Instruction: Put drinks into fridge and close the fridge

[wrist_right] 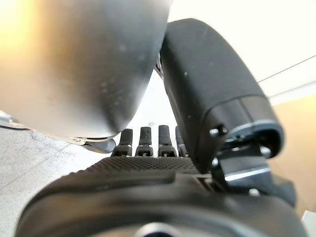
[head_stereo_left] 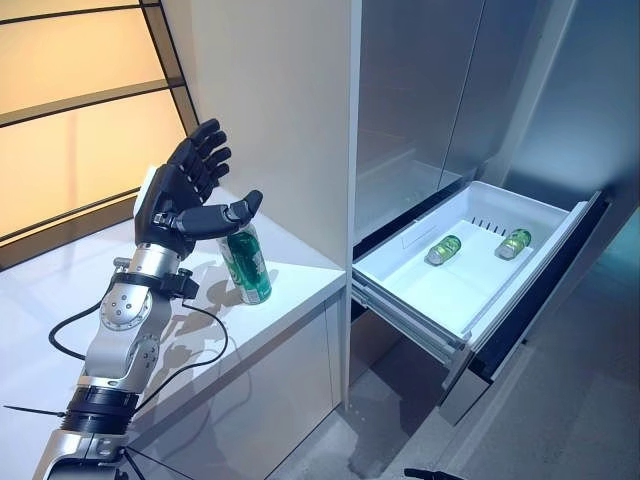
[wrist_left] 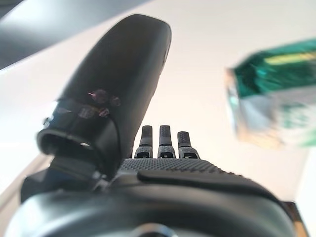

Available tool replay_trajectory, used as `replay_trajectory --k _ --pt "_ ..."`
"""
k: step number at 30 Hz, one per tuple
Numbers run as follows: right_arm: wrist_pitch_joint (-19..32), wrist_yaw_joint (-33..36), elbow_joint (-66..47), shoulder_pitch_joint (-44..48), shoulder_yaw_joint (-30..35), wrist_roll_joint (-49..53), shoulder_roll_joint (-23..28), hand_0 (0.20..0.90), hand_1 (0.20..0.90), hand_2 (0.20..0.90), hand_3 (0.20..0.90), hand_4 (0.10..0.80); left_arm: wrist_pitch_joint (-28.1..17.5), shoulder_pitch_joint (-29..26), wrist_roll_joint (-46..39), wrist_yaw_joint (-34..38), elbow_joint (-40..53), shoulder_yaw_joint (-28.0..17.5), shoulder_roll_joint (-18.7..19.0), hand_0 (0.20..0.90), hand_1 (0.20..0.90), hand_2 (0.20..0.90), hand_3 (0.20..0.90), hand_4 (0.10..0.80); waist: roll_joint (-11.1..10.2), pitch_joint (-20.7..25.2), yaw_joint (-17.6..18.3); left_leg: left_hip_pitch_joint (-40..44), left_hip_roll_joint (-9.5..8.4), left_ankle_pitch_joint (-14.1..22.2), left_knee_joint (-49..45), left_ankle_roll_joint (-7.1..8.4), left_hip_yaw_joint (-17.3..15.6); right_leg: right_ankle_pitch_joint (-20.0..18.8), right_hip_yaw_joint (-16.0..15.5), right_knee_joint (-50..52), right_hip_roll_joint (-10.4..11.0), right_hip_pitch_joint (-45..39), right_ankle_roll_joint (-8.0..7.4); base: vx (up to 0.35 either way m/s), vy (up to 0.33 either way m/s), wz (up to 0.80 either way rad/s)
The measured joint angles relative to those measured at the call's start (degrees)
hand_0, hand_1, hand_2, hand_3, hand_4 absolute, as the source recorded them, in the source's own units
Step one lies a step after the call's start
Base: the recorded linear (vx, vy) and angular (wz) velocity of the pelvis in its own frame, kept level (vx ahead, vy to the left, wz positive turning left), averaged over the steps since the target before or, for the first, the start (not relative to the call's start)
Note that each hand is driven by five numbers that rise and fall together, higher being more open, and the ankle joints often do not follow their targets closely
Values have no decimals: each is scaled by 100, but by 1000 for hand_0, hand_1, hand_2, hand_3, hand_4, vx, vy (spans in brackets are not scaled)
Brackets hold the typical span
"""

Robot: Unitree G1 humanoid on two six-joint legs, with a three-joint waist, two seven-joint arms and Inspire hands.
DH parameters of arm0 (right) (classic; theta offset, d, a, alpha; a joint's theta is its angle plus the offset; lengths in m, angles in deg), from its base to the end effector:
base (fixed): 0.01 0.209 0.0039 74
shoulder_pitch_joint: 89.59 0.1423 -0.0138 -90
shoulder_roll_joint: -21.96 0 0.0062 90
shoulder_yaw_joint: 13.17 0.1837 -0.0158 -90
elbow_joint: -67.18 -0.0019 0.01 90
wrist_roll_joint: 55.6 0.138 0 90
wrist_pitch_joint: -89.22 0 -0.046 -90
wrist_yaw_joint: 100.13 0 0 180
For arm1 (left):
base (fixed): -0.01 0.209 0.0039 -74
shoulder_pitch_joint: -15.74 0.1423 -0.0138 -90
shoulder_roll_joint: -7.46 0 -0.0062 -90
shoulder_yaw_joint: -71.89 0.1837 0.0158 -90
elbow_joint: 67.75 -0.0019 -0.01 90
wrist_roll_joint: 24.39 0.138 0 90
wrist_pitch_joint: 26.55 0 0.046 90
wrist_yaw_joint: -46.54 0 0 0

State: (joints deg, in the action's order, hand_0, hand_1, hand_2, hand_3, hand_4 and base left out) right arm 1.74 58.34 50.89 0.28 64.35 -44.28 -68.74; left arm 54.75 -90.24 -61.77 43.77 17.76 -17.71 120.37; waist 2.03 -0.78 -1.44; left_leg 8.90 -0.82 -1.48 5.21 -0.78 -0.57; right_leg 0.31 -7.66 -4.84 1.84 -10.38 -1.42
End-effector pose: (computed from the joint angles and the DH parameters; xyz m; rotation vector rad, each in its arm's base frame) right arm 0.0619 -0.2320 -0.1160 0.0361 1.2672 0.2158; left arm 0.2487 0.2591 0.1440 0.0298 -0.3544 -0.0803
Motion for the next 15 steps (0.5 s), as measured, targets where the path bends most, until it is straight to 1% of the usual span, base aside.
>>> replay_trajectory --k 9,15 --pt "-72 -1 -11 14 5 0 0 900 900 900 900 800 316 5 -109 -107 -396 -1 -1 900 900 900 900 800 -11 -7 1 6 0 -2 1 2 0 0 0 -1 0 -2 0 0 0 0" --pt "-115 -2 -44 17 8 -2 0 900 900 900 900 800 373 5 -127 -340 -523 -62 0 900 900 900 900 800 -22 -27 4 3 0 -2 1 3 0 0 0 -1 0 -3 0 0 0 0"
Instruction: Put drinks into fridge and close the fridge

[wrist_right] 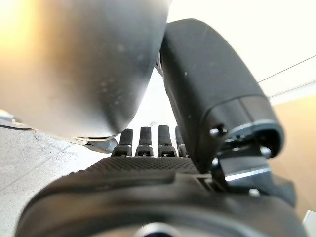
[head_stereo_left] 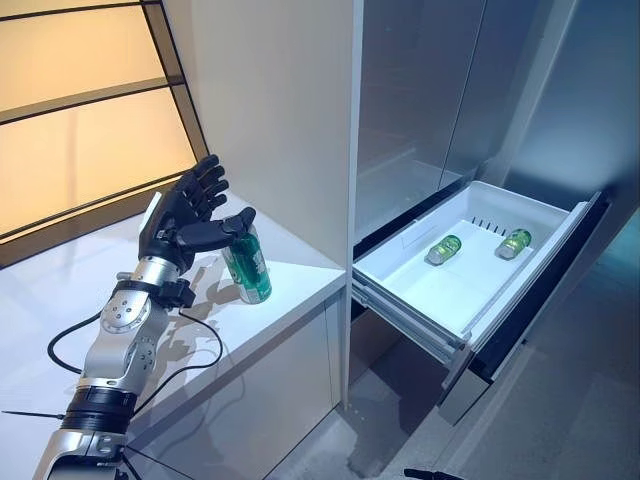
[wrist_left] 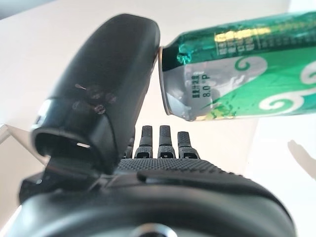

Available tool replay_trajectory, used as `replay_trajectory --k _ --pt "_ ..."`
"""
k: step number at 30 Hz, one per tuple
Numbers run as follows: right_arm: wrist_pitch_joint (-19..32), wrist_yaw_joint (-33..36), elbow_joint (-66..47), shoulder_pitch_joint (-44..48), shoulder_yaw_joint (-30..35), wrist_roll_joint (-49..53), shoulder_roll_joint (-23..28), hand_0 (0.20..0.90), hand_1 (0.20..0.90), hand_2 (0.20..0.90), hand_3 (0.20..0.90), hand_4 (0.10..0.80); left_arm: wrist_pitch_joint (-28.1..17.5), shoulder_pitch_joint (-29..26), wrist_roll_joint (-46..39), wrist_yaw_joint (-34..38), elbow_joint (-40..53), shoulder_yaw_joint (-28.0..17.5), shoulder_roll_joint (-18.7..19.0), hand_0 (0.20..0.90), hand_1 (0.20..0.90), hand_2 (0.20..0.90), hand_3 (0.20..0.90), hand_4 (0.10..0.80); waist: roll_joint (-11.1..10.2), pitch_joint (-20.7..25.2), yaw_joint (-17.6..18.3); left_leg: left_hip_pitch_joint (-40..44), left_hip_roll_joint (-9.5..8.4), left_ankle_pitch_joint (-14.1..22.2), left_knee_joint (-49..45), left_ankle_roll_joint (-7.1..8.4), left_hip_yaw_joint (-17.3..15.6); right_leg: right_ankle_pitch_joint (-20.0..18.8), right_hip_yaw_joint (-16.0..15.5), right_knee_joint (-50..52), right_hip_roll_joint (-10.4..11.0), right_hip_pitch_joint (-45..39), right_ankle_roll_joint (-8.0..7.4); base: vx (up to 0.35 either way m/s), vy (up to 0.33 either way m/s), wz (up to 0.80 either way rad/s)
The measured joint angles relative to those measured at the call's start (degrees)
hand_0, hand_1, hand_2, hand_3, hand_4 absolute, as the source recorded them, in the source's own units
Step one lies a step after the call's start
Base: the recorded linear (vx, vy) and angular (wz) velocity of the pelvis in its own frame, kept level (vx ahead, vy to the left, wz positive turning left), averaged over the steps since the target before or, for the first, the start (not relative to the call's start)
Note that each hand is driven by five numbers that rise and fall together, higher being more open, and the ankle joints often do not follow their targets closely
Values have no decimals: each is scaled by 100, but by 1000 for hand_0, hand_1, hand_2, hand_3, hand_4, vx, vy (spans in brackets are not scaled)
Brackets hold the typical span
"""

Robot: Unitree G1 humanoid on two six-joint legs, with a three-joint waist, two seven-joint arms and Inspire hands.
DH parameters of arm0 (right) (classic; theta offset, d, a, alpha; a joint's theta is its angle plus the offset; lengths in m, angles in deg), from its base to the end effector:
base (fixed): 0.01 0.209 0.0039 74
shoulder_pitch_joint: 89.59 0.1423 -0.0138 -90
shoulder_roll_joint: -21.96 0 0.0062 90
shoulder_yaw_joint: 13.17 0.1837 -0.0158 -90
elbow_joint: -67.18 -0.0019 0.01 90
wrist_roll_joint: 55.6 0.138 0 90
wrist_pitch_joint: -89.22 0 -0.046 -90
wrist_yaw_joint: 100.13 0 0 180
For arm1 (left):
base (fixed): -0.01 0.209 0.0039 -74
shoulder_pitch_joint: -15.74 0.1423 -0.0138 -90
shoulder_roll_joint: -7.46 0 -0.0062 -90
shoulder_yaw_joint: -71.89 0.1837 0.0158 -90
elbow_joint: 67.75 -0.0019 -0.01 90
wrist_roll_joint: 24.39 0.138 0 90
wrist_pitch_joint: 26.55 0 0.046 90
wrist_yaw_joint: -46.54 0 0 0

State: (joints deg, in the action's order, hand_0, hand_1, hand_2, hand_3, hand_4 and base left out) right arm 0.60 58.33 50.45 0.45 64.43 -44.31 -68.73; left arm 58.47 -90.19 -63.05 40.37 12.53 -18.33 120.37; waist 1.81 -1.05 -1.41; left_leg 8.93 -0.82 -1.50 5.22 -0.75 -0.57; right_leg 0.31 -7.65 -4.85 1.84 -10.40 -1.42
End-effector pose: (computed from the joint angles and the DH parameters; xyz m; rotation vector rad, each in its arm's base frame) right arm 0.0635 -0.2318 -0.1158 0.0393 1.2761 0.2145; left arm 0.2508 0.2714 0.1293 0.0079 -0.2241 -0.0746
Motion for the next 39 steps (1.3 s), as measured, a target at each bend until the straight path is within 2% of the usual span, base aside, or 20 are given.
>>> replay_trajectory --k 7,15,39 --pt "-58 -1 -7 24 3 0 6 900 900 900 900 800 117 0 -235 -203 -101 -74 0 900 900 900 900 800 14 -28 10 -4 1 0 1 1 -1 1 1 -1 -1 -15 1 0 0 0" --pt "-90 -5 -90 8 85 -2 10 900 900 900 900 800 -34 0 -336 -178 -105 -92 0 900 900 900 900 800 20 -118 13 -5 2 0 1 1 -1 1 1 -23 -1 -16 1 4 0 0" --pt "-85 -8 -103 13 87 -4 4 900 900 900 900 800 -42 0 -462 -154 59 -113 -2 900 900 900 900 800 -9 -143 12 -1 1 0 1 1 -6 1 6 0 -1 0 0 0 0 0"
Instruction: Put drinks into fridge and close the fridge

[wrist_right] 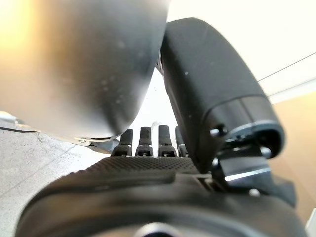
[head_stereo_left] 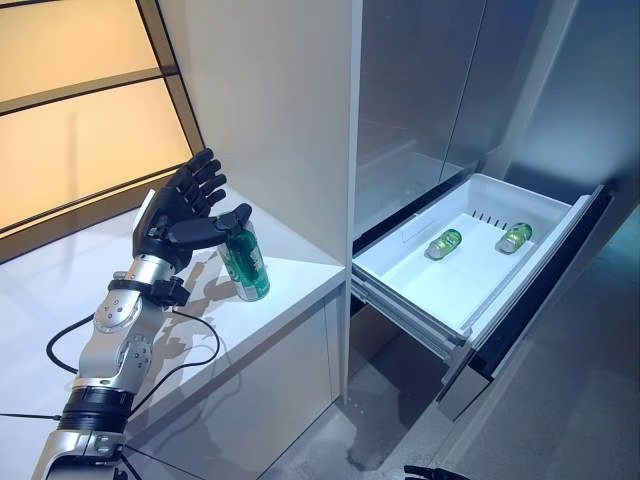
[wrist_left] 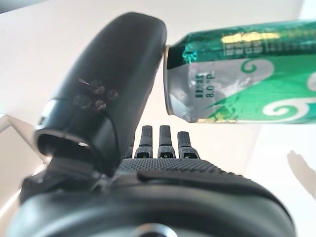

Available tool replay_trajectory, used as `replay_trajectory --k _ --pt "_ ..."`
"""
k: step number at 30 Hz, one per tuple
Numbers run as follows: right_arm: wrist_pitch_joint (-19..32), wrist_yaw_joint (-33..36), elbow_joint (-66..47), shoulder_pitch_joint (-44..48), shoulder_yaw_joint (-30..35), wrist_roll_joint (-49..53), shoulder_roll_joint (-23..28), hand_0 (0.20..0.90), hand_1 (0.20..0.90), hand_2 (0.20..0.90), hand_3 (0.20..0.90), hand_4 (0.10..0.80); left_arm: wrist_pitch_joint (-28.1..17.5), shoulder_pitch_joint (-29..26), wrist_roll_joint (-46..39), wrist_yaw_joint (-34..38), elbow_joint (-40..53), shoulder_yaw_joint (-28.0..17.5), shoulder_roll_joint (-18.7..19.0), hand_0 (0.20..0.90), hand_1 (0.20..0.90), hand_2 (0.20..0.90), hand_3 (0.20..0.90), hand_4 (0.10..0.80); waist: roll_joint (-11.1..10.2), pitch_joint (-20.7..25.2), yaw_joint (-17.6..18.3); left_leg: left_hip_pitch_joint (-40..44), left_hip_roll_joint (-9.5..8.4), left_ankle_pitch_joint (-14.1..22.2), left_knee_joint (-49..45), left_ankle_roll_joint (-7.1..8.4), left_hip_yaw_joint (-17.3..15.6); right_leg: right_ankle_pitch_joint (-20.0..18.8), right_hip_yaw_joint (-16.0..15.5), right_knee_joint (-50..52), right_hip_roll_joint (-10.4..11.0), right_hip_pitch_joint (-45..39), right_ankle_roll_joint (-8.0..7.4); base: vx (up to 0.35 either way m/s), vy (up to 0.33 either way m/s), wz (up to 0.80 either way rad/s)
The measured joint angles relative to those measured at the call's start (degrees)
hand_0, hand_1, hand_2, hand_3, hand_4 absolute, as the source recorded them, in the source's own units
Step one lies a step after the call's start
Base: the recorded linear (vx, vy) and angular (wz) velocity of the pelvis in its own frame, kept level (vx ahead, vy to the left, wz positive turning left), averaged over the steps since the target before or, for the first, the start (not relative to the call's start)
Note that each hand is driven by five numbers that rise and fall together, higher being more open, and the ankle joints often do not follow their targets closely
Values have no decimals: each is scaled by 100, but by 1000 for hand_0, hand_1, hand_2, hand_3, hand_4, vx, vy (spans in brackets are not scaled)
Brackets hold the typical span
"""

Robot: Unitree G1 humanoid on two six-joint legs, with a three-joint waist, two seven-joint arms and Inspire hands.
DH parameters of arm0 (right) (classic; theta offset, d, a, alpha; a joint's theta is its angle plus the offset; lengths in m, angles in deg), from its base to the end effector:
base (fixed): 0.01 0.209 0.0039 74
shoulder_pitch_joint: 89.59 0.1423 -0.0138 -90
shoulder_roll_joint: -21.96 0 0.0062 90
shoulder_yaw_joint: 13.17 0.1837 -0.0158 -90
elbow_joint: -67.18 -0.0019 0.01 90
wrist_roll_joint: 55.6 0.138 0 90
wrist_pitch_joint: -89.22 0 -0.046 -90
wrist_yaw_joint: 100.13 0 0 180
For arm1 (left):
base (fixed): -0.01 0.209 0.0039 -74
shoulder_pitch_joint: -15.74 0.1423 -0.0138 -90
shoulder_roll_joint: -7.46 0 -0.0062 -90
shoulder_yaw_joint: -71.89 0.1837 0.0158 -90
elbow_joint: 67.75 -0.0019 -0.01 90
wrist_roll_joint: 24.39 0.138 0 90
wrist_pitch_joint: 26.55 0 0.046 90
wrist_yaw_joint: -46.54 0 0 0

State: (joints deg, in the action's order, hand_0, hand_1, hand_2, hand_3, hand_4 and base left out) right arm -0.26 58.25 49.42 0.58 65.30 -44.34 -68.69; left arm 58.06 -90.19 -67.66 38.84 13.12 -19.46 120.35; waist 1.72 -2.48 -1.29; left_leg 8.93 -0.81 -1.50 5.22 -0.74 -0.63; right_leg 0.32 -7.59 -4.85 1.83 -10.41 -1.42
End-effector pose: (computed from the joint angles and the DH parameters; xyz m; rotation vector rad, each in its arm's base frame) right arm 0.0670 -0.2321 -0.1150 0.0491 1.2669 0.2070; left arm 0.2501 0.2736 0.1333 -0.0710 -0.2585 -0.0948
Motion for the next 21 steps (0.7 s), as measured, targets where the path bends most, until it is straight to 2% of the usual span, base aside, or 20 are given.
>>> replay_trajectory --k 12,21 --pt "0 0 1 9 -4 0 -3 900 900 900 900 800 -42 0 -413 173 139 0 -1 900 900 900 900 800 -14 -9 -1 4 0 0 0 0 0 0 0 0 0 1 0 0 0 0" --pt "2 0 2 7 -3 0 -4 900 900 900 900 800 -107 0 -414 182 412 -1 -15 900 900 900 900 800 -14 -12 2 5 0 0 0 0 -1 0 1 0 0 1 0 0 0 0"
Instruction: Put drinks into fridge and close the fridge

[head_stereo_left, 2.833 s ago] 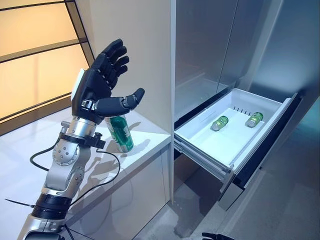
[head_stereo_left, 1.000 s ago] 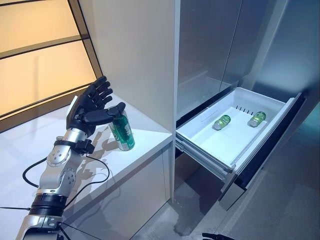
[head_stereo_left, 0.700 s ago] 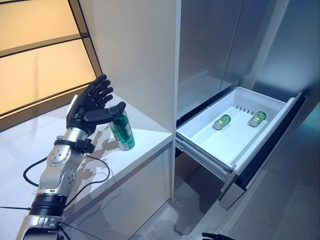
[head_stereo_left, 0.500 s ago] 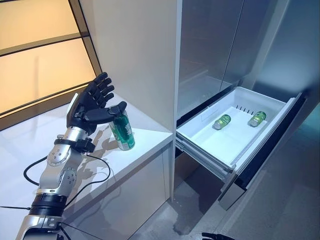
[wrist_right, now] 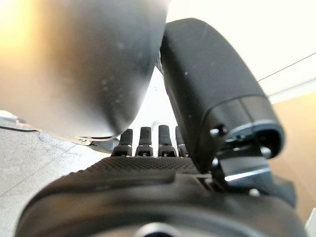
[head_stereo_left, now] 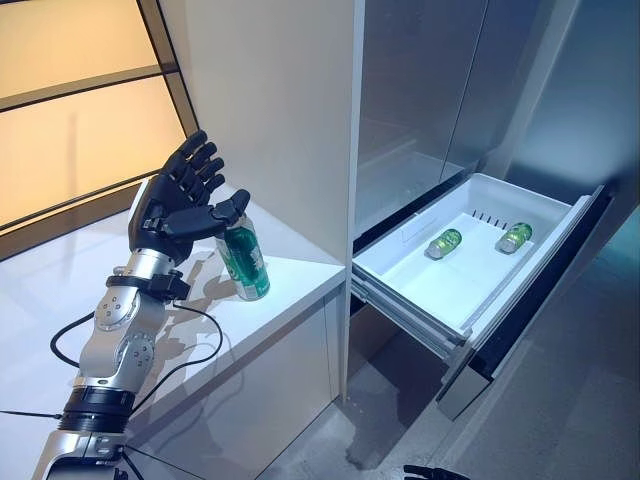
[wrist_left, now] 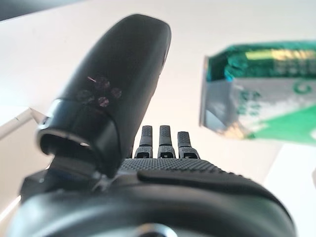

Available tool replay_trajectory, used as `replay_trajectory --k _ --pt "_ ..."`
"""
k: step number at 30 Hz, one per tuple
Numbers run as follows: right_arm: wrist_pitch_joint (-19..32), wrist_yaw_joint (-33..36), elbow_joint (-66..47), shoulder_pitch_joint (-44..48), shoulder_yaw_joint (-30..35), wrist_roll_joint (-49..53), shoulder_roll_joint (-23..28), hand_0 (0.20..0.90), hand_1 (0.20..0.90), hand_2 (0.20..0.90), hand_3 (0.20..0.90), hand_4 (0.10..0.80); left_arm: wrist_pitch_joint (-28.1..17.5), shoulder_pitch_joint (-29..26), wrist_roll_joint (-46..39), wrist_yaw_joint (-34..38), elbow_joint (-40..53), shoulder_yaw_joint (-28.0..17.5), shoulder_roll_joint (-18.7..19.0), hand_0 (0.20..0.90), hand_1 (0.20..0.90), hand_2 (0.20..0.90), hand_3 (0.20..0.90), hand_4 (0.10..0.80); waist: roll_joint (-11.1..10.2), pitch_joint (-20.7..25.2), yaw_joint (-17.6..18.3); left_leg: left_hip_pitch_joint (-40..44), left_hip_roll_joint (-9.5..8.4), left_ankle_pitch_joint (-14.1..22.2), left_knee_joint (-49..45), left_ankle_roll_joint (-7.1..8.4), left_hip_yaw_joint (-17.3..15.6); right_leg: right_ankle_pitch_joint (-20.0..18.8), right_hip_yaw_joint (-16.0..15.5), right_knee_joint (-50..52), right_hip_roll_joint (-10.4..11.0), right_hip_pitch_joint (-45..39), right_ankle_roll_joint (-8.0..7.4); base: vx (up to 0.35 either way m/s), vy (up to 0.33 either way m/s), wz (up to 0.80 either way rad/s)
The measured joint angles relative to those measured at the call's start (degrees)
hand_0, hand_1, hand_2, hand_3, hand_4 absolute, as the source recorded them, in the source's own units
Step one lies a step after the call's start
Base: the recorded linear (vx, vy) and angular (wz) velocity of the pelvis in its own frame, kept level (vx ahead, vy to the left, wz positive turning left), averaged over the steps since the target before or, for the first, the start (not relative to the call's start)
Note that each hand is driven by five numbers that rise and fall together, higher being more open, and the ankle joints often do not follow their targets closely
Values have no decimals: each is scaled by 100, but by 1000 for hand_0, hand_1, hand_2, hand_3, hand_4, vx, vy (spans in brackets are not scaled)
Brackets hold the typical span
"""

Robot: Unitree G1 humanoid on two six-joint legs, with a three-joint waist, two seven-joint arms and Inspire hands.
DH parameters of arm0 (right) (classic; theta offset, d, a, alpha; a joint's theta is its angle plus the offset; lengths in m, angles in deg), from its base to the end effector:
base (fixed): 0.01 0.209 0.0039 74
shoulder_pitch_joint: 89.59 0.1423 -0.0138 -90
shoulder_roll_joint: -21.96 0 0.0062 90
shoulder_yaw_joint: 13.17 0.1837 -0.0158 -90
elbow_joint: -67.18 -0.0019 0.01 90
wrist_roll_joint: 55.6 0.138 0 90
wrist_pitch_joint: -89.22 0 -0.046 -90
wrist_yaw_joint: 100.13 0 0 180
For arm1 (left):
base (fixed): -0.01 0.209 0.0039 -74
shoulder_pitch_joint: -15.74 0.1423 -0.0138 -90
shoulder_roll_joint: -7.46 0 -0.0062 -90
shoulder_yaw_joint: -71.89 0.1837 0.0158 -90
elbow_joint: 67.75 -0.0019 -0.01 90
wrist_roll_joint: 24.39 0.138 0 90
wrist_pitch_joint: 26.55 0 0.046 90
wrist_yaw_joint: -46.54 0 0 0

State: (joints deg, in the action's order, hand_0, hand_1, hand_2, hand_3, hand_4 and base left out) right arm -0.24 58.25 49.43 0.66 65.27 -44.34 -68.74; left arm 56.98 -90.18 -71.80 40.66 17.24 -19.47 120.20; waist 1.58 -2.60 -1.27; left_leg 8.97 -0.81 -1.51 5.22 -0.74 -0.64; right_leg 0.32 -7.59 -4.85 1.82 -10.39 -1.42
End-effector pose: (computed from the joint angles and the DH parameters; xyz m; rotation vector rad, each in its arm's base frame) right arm 0.0675 -0.2317 -0.1150 0.0491 1.2655 0.2084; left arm 0.2486 0.2655 0.1440 -0.1440 -0.3335 -0.1127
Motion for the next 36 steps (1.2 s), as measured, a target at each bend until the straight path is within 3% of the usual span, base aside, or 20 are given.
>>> replay_trajectory --k 36 --pt "-42 0 -17 25 11 2 32 900 900 900 900 800 644 117 136 -589 -107 -2 8 900 900 900 900 800 73 -53 -14 0 0 0 0 0 1 0 -2 0 0 -9 0 0 0 0"
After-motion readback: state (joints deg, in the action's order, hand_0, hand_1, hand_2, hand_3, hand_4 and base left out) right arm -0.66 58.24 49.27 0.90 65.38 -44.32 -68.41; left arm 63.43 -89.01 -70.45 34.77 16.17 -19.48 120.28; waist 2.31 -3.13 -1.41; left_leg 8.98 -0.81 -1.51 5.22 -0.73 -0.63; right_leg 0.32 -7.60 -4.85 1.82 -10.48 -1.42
